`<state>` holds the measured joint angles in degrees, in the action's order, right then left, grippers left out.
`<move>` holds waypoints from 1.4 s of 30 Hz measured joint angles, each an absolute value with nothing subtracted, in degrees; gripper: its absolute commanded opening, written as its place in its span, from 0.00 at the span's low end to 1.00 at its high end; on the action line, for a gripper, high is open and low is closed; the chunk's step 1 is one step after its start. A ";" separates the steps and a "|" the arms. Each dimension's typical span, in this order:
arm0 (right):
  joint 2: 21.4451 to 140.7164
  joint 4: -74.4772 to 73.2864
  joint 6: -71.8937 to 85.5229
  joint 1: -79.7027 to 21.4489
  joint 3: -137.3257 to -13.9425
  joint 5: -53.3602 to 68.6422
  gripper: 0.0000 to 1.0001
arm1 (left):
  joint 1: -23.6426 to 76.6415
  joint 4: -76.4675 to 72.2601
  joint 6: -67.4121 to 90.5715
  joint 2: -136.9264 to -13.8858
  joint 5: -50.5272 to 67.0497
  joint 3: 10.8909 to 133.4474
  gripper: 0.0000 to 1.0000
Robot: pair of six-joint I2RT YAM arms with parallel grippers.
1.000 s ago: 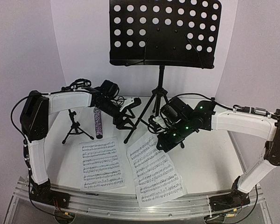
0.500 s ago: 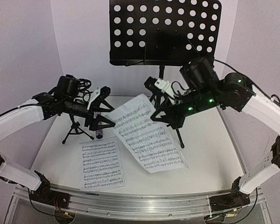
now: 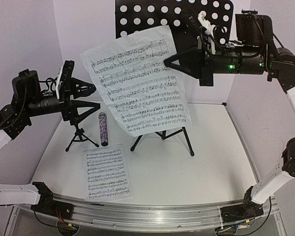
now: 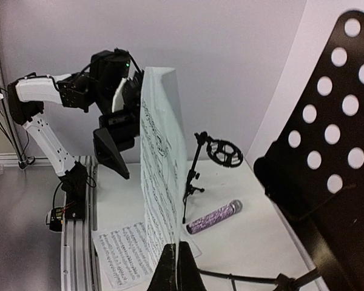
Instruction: Set up the instrument practice props
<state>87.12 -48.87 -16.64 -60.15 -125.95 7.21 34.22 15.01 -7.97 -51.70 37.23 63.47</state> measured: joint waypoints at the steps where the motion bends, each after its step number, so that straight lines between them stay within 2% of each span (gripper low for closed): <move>1: 87.86 -48.75 -17.39 -60.14 -127.92 7.82 0.00 | 34.22 14.95 -6.84 -52.14 37.31 64.11 0.96; 9: 91.31 -43.79 -20.56 -60.16 -133.91 10.37 0.00 | 34.20 13.83 0.64 -61.05 45.14 75.81 0.78; 15: 92.61 -39.13 -20.00 -60.16 -133.91 8.83 0.00 | 34.20 12.76 2.34 -62.21 50.37 77.59 0.55; 19: 93.92 -36.86 -18.69 -60.14 -134.69 7.49 0.00 | 34.29 10.64 5.14 -64.99 52.63 80.96 0.07; 20: 94.54 -36.45 -18.26 -60.15 -135.39 7.15 0.00 | 34.33 10.18 5.67 -65.99 52.94 82.24 0.01; 28: 97.77 -32.61 -15.47 -60.16 -137.33 -1.37 0.02 | 34.46 10.04 12.32 -68.90 51.81 87.57 0.00; 33: 100.03 -27.40 -12.76 -60.16 -137.60 -8.23 0.42 | 34.44 10.81 17.82 -69.93 48.71 93.25 0.00; 39: 102.37 -23.65 -8.84 -60.16 -137.64 -17.79 0.59 | 34.44 15.42 20.86 -72.81 43.75 104.63 0.00; 42: 102.50 -23.12 -7.35 -60.14 -137.64 -22.68 0.60 | 34.44 19.56 21.80 -75.56 40.61 111.97 0.00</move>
